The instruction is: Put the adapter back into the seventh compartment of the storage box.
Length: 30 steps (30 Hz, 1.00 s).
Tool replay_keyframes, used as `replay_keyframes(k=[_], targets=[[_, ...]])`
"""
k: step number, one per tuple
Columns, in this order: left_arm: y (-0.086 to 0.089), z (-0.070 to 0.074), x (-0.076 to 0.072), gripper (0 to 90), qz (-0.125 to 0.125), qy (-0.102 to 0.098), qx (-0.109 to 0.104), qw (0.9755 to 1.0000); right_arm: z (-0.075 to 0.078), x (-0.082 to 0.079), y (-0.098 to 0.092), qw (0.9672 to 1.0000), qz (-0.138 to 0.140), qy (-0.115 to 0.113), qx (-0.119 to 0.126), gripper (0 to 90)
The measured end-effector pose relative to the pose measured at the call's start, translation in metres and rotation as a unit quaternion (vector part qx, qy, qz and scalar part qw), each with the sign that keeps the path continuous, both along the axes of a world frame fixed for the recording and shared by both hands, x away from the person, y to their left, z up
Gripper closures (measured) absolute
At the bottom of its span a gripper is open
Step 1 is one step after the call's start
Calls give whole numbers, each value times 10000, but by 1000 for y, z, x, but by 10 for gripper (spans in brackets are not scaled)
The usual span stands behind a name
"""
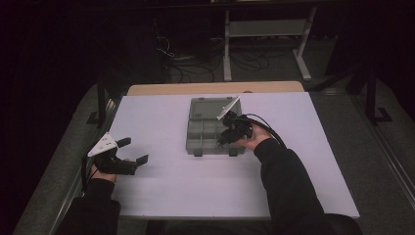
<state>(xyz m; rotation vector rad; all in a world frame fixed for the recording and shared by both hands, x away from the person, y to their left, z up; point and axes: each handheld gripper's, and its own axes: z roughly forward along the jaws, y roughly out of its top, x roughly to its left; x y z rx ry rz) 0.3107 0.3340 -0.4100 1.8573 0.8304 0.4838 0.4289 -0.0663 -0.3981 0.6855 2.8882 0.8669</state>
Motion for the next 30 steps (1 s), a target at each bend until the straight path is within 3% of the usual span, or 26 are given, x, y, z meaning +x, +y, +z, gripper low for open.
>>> replay_keyframes(k=[20,30], targets=[[0,0,0,0,-6,-4,13,10000,21,-9,-19,9981,-478,-382,98,141],[0,0,0,0,-5,-1,16,10000,31,-12,-33,9968,-635,-413,244,0]])
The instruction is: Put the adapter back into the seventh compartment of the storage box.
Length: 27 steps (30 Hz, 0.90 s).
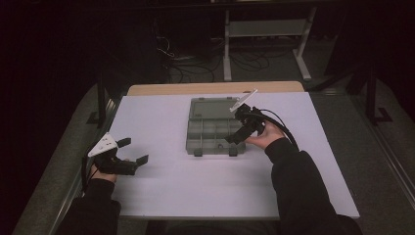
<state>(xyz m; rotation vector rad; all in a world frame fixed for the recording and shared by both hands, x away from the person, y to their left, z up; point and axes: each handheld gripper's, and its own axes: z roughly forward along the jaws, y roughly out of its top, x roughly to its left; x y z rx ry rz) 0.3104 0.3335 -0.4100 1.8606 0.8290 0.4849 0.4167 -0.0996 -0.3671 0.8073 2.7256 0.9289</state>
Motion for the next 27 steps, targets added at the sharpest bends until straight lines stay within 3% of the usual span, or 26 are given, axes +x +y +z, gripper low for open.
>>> replay_keyframes(k=[10,27], targets=[[0,0,0,0,3,-1,-3,10000,10,-7,-18,9993,-223,-103,282,0],[-1,0,0,0,-11,8,-24,10000,14,-26,-48,9968,-456,-245,603,0]])
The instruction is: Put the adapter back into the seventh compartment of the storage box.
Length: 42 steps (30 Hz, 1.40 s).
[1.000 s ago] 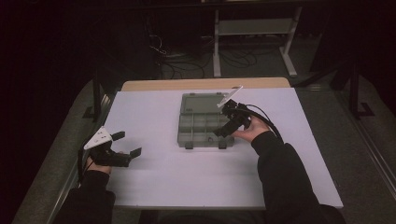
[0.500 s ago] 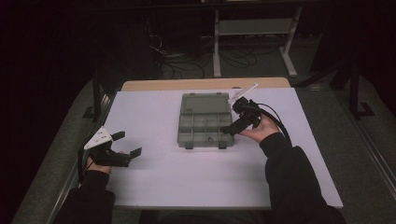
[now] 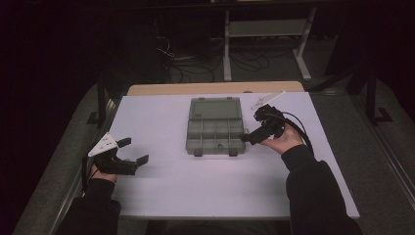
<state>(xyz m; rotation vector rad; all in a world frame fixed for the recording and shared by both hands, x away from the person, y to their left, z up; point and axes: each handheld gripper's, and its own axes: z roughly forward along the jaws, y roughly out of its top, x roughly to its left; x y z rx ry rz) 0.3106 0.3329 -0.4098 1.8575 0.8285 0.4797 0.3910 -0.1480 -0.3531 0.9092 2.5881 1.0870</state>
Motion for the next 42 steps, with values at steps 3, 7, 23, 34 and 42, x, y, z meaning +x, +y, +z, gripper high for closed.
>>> replay_keyframes(k=[3,7,23,34,42], targets=[[0,0,0,0,3,4,7,10000,-2,-3,-5,10000,-18,-21,22,0],[0,0,0,0,4,4,7,10000,-6,-7,-12,9999,-71,-41,80,0],[0,0,0,0,8,-1,8,10000,-11,-22,-30,9996,-152,-115,210,0],[0,0,0,0,7,-6,9,10000,-16,-32,-43,9990,-279,-125,329,0],[0,0,0,0,12,-1,32,10000,-27,-41,-58,9976,-452,-61,524,0]])
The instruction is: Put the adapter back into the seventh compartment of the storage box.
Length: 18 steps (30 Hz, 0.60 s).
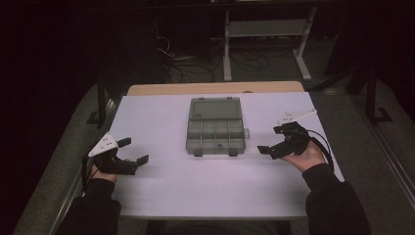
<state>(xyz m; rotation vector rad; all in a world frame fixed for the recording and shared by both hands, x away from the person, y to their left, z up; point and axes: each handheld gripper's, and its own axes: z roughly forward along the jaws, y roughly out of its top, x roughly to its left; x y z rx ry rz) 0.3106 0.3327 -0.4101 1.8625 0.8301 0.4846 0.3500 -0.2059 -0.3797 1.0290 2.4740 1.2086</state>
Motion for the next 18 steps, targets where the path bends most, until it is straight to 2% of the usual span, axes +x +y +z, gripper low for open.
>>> replay_keyframes(k=[13,18], targets=[[0,0,0,0,1,-4,3,10000,-12,-11,-13,9998,-192,-11,81,0],[0,0,0,0,-3,-7,7,10000,-14,-18,-20,9994,-297,-103,143,0]])
